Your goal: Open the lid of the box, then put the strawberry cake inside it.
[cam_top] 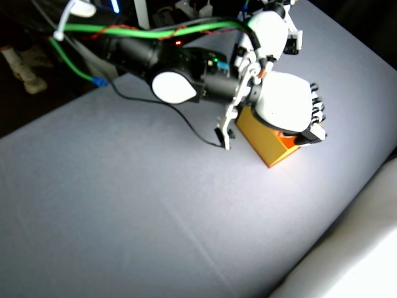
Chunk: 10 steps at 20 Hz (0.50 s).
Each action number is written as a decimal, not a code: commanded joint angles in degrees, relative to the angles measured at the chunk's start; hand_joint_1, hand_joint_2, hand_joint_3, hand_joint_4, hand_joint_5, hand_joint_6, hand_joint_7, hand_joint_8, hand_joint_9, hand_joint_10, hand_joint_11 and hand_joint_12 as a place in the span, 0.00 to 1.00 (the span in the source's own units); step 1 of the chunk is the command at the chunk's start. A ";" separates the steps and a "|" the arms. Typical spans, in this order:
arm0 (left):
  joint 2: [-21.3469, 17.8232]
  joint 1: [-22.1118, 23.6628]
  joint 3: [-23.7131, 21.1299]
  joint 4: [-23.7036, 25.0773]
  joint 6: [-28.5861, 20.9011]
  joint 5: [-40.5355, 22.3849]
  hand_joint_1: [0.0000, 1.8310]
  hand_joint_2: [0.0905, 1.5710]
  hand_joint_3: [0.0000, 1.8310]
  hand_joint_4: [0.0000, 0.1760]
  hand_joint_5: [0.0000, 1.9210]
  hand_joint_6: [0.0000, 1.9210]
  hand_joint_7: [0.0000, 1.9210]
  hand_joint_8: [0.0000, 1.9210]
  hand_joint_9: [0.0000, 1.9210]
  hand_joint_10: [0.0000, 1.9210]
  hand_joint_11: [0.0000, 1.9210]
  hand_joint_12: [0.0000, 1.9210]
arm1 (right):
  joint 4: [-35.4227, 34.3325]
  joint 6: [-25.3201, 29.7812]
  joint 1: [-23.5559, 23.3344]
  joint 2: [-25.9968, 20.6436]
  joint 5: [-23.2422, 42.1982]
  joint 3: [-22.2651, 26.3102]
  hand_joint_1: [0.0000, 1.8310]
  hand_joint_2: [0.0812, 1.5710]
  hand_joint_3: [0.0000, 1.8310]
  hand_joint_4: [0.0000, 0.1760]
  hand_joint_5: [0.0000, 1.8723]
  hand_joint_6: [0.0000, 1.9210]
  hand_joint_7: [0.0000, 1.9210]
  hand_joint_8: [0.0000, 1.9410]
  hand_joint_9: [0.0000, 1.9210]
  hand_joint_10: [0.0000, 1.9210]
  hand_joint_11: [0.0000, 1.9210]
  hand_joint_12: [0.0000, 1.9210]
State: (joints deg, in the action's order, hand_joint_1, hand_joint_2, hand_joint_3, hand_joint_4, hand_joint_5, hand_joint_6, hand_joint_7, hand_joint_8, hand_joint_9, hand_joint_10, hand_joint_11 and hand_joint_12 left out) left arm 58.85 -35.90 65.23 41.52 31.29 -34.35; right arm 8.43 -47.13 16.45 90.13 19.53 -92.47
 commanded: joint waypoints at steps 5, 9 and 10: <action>0.20 0.65 0.13 -1.30 -0.14 -5.51 0.28 0.93 0.00 0.00 0.26 0.02 0.20 0.02 0.20 0.04 0.00 0.68 | 0.45 0.09 -1.13 -0.10 6.94 0.83 0.50 0.72 0.00 0.00 0.01 0.01 0.00 0.00 0.00 0.00 0.00 0.10; 0.14 0.52 0.09 -1.44 -0.39 -5.48 0.32 0.91 0.00 0.00 0.27 0.01 0.26 0.02 0.24 0.06 0.00 0.75 | 1.70 0.09 -1.84 -2.13 8.15 3.89 0.45 0.73 0.00 0.00 0.00 0.00 0.02 0.00 0.03 0.01 0.00 0.34; 0.07 0.40 0.01 -1.62 -0.44 -5.47 0.32 0.91 0.00 0.00 0.27 0.01 0.23 0.01 0.22 0.05 0.00 0.76 | 1.88 0.09 -1.84 -3.68 9.08 5.20 0.43 0.73 0.00 0.00 0.00 0.00 0.02 0.00 0.03 0.01 0.00 0.36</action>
State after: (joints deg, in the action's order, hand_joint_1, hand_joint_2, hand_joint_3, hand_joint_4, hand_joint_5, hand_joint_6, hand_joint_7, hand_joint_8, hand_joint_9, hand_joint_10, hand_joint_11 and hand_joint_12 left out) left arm 58.85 -35.97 65.21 41.34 30.98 -34.41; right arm 11.18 -47.16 15.40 86.46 21.58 -86.08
